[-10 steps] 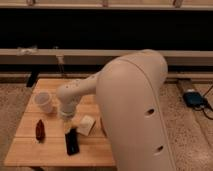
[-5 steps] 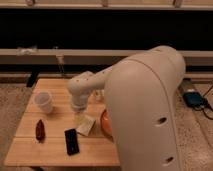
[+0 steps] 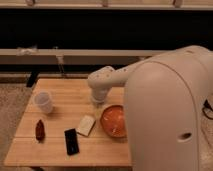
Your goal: Push the ceramic bowl across the table
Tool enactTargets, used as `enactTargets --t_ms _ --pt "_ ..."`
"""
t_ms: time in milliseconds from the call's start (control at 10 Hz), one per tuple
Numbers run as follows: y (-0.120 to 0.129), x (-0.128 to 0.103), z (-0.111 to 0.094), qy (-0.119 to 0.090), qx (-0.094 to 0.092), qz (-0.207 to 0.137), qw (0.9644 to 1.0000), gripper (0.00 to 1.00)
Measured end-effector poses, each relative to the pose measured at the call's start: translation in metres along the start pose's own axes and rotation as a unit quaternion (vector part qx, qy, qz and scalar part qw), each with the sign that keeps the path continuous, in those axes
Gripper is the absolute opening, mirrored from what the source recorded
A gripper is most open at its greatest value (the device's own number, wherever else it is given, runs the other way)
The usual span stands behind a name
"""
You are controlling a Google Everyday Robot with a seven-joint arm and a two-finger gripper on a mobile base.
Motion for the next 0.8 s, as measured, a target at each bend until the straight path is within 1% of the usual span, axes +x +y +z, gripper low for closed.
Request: enactTargets --t_ms 200,300,400,600,800 --pt "-0.001 0.024 -0.007 0.012 0.005 0.023 0.9996 0.67" --pt "-0.001 0.037 -0.007 0.018 0.005 0.034 0.9992 0.67" --pt "0.0 0.051 -0.003 0.022 0.003 0.045 0.9987 0.67" --pt "0.0 0.069 0.014 0.024 0.002 0.061 0.9979 0.67" --pt "0.004 0.082 0.023 0.023 0.002 0.073 0.997 0.67"
